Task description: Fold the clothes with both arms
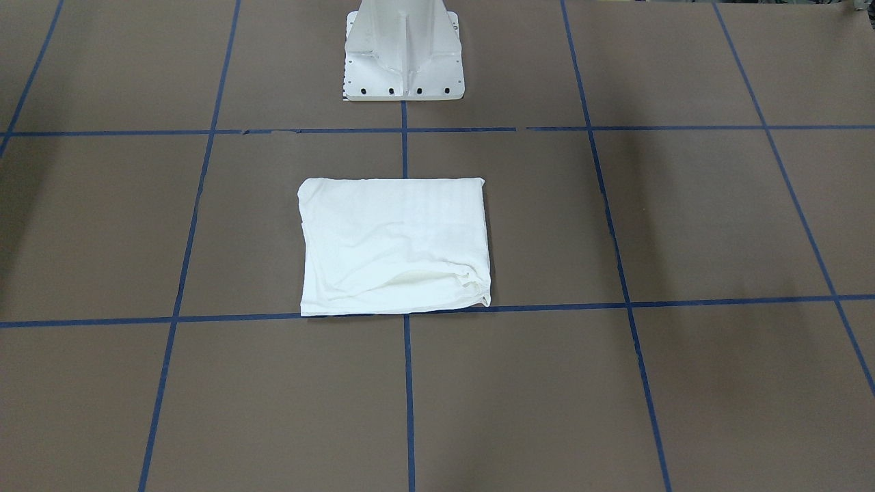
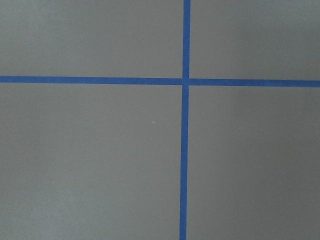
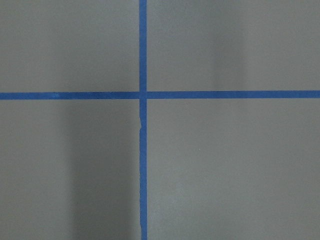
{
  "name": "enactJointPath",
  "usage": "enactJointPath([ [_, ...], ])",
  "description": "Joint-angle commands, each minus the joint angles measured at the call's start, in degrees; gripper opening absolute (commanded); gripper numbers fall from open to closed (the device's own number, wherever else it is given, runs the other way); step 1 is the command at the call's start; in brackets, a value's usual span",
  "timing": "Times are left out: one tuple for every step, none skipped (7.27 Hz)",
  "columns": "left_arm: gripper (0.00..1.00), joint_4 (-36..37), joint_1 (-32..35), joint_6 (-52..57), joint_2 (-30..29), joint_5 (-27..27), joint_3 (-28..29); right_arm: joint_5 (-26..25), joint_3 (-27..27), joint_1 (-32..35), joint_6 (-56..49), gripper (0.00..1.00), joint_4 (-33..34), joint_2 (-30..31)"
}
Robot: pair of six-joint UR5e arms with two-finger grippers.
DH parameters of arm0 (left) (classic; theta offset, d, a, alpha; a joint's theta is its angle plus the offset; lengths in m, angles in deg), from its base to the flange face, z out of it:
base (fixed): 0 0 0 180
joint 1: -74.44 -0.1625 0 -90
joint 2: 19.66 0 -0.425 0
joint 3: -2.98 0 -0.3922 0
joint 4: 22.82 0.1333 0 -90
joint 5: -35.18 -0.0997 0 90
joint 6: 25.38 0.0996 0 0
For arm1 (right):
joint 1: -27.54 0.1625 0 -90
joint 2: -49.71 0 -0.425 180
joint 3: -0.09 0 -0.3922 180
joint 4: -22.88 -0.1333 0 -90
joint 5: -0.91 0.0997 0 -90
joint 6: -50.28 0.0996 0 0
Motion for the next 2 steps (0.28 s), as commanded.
enactJointPath([
  [1.00,0.00,-0.04,0.00,0.00,0.00,0.05,0.00,0.12,0.00,0.00,1.00,-0.01,0.00],
  [1.00,0.00,-0.04,0.00,-0.09,0.00,0.14,0.00,0.21,0.00,0.00,1.00,0.08,0.00],
])
